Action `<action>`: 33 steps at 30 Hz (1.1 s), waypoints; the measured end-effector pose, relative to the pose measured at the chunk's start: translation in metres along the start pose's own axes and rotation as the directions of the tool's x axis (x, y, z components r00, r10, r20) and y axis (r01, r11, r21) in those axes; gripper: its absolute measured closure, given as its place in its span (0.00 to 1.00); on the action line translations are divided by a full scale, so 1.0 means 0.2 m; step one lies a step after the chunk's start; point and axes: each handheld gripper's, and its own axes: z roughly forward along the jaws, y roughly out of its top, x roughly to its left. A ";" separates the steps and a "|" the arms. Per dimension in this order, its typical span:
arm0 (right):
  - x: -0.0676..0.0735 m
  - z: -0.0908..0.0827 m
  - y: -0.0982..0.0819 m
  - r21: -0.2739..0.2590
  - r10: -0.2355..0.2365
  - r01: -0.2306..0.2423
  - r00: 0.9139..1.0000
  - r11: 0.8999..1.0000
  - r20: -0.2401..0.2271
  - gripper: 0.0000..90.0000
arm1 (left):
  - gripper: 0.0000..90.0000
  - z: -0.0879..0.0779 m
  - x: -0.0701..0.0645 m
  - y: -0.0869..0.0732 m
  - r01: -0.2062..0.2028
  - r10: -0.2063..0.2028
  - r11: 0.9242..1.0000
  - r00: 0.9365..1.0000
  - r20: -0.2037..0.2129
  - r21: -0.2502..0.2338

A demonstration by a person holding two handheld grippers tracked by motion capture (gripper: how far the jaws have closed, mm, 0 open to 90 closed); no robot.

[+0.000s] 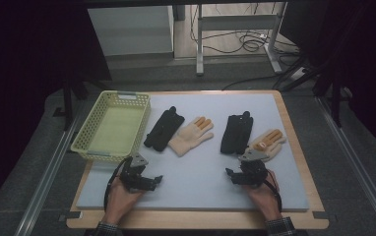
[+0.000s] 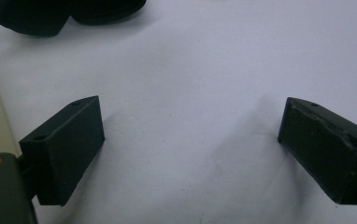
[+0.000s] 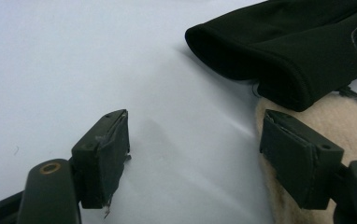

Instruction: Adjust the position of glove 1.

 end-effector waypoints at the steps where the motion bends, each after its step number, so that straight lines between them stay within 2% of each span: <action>1: 0.00 0.00 0.00 0.001 0.002 -0.002 1.000 1.000 -0.002 0.27 | 0.08 0.00 0.00 0.00 0.002 -0.002 1.000 1.000 -0.003 -0.001; 7: 0.00 0.00 0.00 -0.001 0.001 -0.001 1.000 1.000 -0.003 0.27 | 0.09 -0.01 -0.03 -0.01 0.010 -0.011 1.000 1.000 -0.023 -0.004; 19: 0.00 0.00 0.00 -0.001 0.004 -0.004 1.000 1.000 -0.007 0.27 | 0.10 -0.01 -0.03 -0.01 0.008 -0.009 1.000 1.000 -0.024 -0.012; 33: -0.01 0.00 0.00 0.008 0.015 -0.015 0.999 1.000 -0.032 0.27 | 0.10 -0.01 -0.02 -0.01 0.015 -0.015 1.000 1.000 -0.017 -0.007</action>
